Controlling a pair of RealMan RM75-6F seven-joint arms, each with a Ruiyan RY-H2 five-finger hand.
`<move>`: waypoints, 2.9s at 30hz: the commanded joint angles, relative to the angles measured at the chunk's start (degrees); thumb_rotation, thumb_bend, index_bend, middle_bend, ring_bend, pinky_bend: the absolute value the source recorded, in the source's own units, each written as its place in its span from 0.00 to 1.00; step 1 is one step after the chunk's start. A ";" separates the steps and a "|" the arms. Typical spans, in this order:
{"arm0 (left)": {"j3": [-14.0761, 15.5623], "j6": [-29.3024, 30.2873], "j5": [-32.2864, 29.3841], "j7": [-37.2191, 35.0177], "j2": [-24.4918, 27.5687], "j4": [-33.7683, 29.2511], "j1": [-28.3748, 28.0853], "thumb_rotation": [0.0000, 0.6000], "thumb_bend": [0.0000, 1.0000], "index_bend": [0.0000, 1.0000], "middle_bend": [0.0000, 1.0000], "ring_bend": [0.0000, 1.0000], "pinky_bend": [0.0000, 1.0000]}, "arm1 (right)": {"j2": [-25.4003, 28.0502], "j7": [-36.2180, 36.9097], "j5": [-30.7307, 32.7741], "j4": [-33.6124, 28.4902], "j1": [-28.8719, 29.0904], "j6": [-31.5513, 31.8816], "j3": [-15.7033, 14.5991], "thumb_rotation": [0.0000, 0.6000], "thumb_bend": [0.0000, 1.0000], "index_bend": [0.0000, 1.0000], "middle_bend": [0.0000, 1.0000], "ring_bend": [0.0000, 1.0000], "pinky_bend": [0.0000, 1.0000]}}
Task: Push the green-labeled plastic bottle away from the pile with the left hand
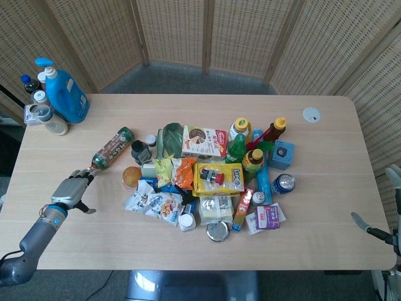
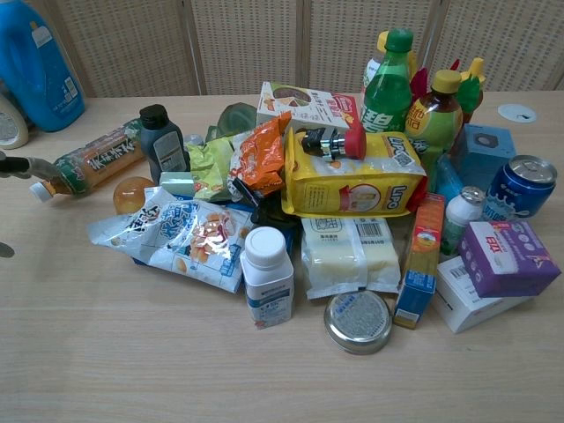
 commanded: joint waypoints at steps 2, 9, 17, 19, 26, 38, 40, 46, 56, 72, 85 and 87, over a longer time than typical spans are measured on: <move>0.30 -1.18 -0.36 0.36 -1.69 0.23 -0.50 1.00 0.04 0.00 0.00 0.00 0.00 | 0.04 0.18 0.08 0.03 -0.01 -0.06 0.02 1.00 0.00 0.00 0.00 0.00 0.00; 0.66 -1.81 -3.53 2.18 -3.51 2.44 -1.39 1.00 0.04 0.00 0.00 0.00 0.00 | 0.27 1.09 0.76 0.25 -0.04 -0.21 0.30 1.00 0.00 0.00 0.00 0.00 0.00; 0.79 -4.14 -8.86 3.57 -4.89 7.54 -2.91 1.00 0.04 0.00 0.00 0.00 0.00 | 0.43 1.28 0.72 0.07 -0.25 0.14 0.36 1.00 0.00 0.00 0.00 0.00 0.00; 0.91 -4.56 -9.76 3.84 -5.03 8.51 -3.17 1.00 0.04 0.00 0.00 0.00 0.00 | 0.44 1.27 0.75 0.08 -0.26 0.11 0.37 1.00 0.00 0.00 0.00 0.00 0.00; 1.23 -3.77 -12.11 4.93 -3.37 11.22 -3.34 1.00 0.04 0.00 0.00 0.00 0.00 | 0.68 2.02 1.12 0.08 -0.42 0.29 0.60 1.00 0.00 0.00 0.00 0.00 0.00; -1.25 3.31 -8.40 1.64 -1.00 11.08 -0.28 1.00 0.04 0.00 0.00 0.00 0.00 | 0.68 1.67 0.47 -0.26 -0.46 0.36 0.36 1.00 0.00 0.00 0.00 0.00 0.00; -2.15 7.03 -7.61 2.08 -2.51 11.60 0.43 1.00 0.04 0.00 0.00 0.00 0.00 | 0.68 1.58 0.36 -0.30 -0.50 0.42 0.31 1.00 0.00 0.00 0.00 0.00 0.00; -5.82 12.89 -11.95 7.26 -6.59 14.46 -0.05 1.00 0.04 0.00 0.00 0.00 0.00 | 0.65 1.70 0.42 -0.16 -0.42 0.22 0.31 1.00 0.00 0.00 0.00 0.00 0.00; -11.28 15.87 -23.96 20.36 -12.98 18.96 -4.83 1.00 0.04 0.00 0.00 0.00 0.00 | 0.35 1.11 0.28 -0.06 -0.14 -0.24 0.16 1.00 0.00 0.00 0.00 0.00 0.00; -16.64 12.89 -31.75 29.99 -27.15 37.00 -9.96 1.00 0.04 0.00 0.00 0.00 0.00 | 0.04 1.28 1.40 0.65 0.35 -1.46 0.32 1.00 0.00 0.00 0.00 0.00 0.00; -21.06 6.53 -30.33 31.01 -38.84 54.37 -14.34 1.00 0.04 0.00 0.00 0.00 0.00 | -0.30 2.18 3.22 1.80 1.00 -3.23 0.75 1.00 0.00 0.00 0.00 0.00 0.00; -21.85 5.46 -29.81 30.95 -40.55 57.06 -15.14 1.00 0.04 0.00 0.00 0.00 0.00 | -0.40 2.27 3.56 2.03 1.20 -3.63 0.87 1.00 0.00 0.00 0.00 0.00 0.00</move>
